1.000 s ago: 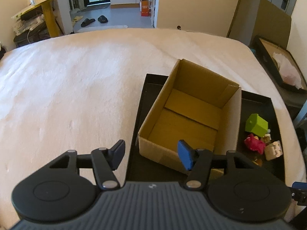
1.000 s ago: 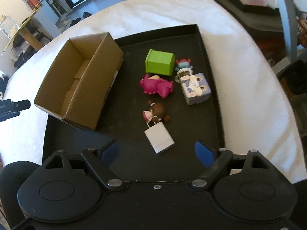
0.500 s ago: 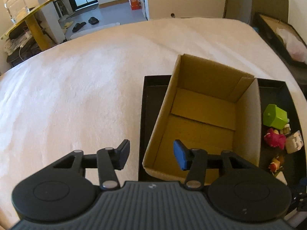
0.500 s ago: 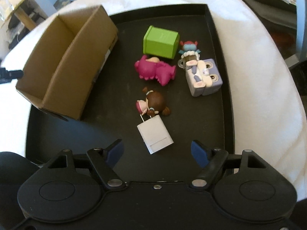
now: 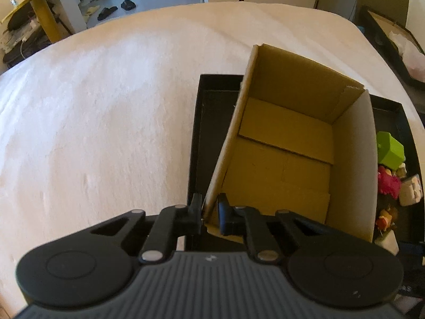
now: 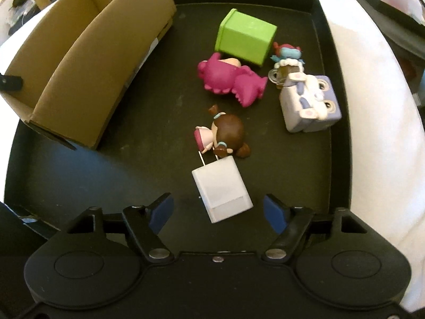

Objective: Organize rigid objects
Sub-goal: 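Close the right gripper on the white charger plug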

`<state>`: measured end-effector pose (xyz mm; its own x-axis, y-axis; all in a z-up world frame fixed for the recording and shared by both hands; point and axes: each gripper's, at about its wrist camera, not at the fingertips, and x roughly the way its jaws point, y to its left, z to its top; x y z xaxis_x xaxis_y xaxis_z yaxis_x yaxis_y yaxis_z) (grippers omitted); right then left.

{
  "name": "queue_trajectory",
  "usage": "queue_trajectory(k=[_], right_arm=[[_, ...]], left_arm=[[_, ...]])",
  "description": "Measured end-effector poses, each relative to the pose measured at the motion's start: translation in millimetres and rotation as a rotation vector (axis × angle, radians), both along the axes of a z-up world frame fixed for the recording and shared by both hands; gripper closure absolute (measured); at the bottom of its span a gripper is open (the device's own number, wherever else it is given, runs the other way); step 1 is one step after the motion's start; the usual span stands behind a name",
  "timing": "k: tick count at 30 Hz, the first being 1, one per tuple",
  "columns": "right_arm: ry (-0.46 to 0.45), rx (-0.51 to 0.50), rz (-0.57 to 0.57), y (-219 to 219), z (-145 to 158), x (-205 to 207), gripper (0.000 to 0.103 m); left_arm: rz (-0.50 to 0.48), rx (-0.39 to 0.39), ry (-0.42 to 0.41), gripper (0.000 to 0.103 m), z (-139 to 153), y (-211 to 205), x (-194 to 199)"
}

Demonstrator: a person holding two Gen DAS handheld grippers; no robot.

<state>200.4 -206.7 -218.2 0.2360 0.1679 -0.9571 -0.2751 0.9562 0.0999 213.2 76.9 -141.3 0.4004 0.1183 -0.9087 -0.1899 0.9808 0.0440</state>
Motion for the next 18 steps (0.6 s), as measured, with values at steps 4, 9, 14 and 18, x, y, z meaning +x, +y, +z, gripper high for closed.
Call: queue_trajectory(k=[4, 9, 14, 18], right_arm=[[0.008, -0.016, 0.015, 1.5, -5.4, -1.8, 0.058], [-0.025, 0.012, 0.011, -5.0, -0.9, -2.1, 0.065], [-0.018, 0.065, -0.027, -18.3, 4.8, -1.7, 0.066], [-0.033, 0.081, -0.036, -23.8, 16.3, -0.7, 0.067]], left_arm=[[0.000, -0.006, 0.010, 0.093, 1.9, -4.8, -12.3], [0.021, -0.033, 0.008, 0.094, 3.3, -7.4, -24.9], [0.007, -0.043, -0.006, 0.094, 4.8, -14.0, -35.4], [-0.003, -0.051, -0.021, 0.094, 6.6, -15.2, -43.9]])
